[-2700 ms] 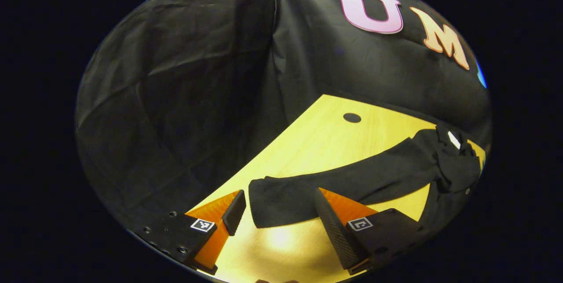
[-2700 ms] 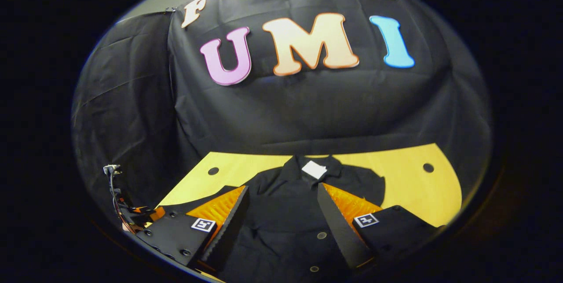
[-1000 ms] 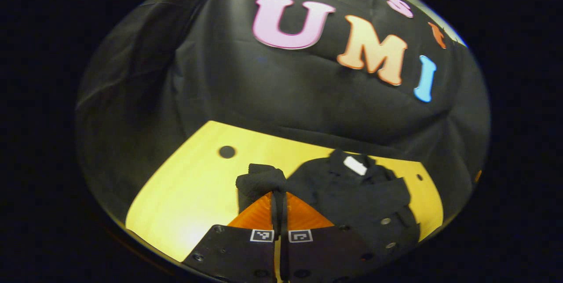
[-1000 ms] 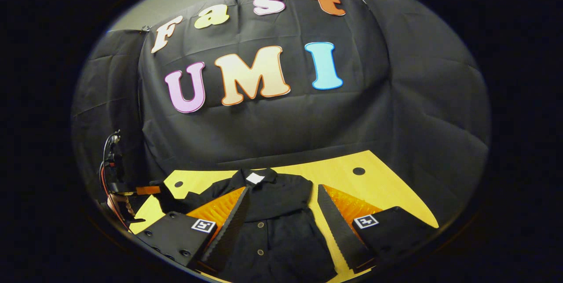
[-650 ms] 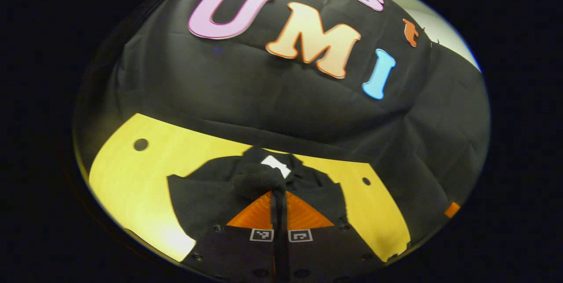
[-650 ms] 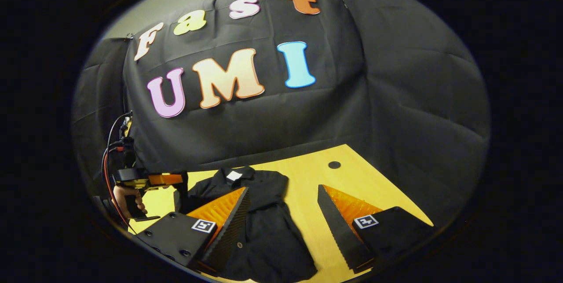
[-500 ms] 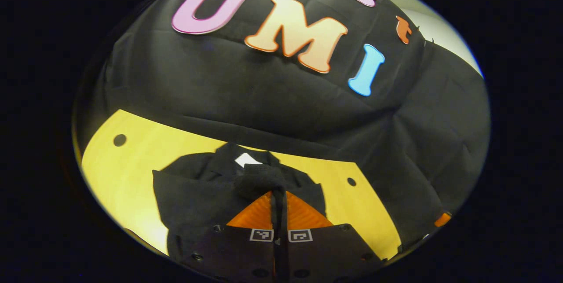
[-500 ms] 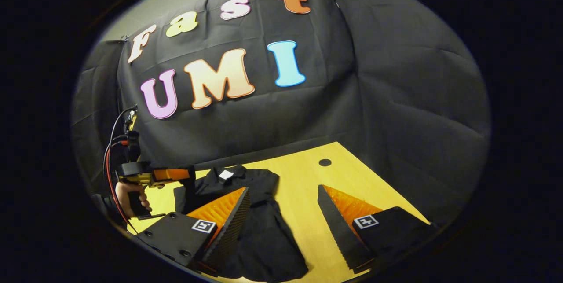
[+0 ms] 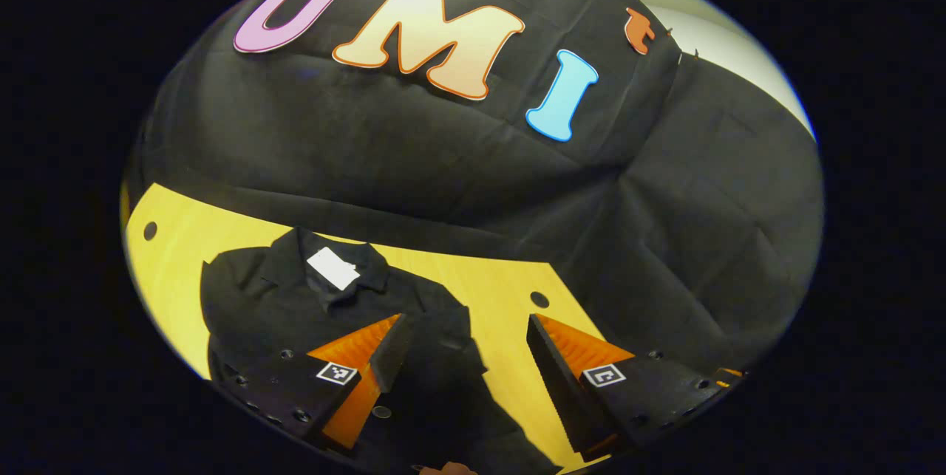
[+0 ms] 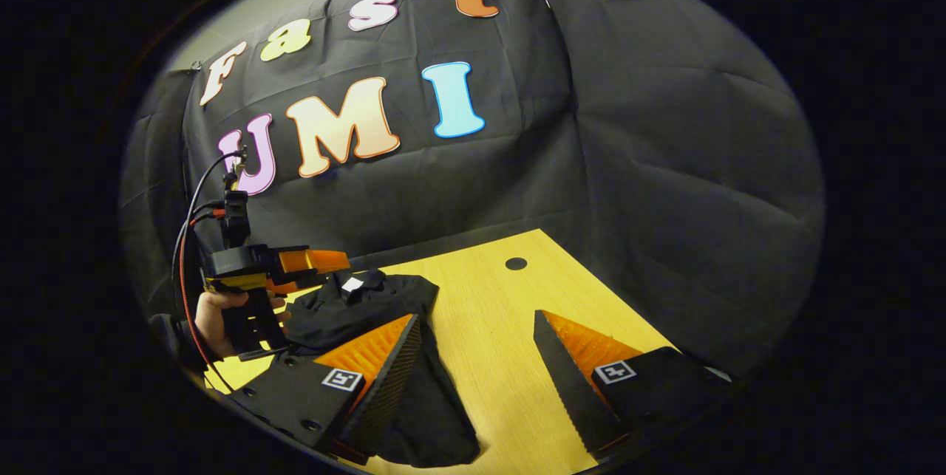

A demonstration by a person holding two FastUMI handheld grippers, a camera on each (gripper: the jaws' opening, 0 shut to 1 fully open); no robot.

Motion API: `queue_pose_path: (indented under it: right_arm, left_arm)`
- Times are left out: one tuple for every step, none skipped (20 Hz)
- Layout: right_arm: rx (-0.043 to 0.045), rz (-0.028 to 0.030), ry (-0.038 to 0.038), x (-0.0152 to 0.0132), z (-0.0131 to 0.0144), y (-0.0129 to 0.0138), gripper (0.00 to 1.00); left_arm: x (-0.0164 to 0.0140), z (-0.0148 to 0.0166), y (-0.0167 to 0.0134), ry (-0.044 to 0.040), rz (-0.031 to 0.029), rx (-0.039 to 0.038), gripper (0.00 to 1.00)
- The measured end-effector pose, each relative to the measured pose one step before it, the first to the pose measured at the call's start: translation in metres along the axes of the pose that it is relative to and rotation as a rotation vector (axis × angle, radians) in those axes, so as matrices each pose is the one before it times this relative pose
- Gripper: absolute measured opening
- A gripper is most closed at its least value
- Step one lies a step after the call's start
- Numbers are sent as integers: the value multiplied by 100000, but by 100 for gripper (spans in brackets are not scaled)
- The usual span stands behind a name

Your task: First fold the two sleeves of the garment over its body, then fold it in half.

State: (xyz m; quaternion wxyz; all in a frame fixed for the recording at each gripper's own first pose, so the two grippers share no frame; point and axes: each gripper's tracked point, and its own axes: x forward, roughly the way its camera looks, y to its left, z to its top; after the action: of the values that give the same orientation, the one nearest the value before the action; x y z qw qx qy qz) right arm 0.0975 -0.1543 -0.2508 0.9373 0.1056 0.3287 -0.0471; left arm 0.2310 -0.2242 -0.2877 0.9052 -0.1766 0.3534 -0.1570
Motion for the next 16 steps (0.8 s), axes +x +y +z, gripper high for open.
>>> queue_pose_path:
  right_arm:
    - [-826,692,1307,80,-386,144,98]
    - [-933,1018,1597,108,-523,285,98]
    - [-1192,1264,1803,228,-687,400,98]
    - [-1119,1472,3024,569,-1429,724,98]
    - [-911,1135,3443,229,-1261,505,98]
    - [-931,922,3127,402,-1282,414,93]
    - [-1067,902,2528,503,-1272,513,98]
    - [-930,688,2673,526,-1091,562,98]
    - [-648,912,2626,323,-935,509,98]
    - [-244,861,3021,423,-1119,526,98]
    - [-324,820,2563,225,-963,441,98]
    - [-680,364,2010,356,-827,417,98]
    - [-878,114,2103,282,-847,258,98]
    - [-700,81,2564,710,-857,335,98]
    - [-580,119,2518,316,-886,292,98]
    - [-592,-14,2197,395,-826,200,92]
  left_arm:
    - [-807,-417,747,1662,472,-865,95]
    - [-1166,-741,1176,2082,1235,-762,95]
    - [-1348,-949,1432,2593,2387,357,96]
    - [-1470,-1145,1988,1639,3131,1624,96]
    - [-1608,-1065,2188,1109,3629,1729,96]
    - [-1653,-1377,2174,1480,3548,681,96]
    - [-1529,-1577,2169,2493,3502,-598,96]
    - [-1511,-1762,2158,2408,3589,-1590,96]
    - [-1460,-1505,1958,2186,3074,-1809,96]
    - [-1245,-1505,1733,2020,3227,-1552,96]
    - [-1118,-1441,1732,1686,3427,-1100,96]
    - [-955,-1524,1695,2119,3398,-587,96]
    - [-778,-1305,1513,2007,3391,-833,96]
    - [-765,-1478,1400,1913,2389,-1431,96]
    - [-684,-1239,978,1936,1760,-1734,96]
    - [-268,-1338,754,1980,1509,-1397,96]
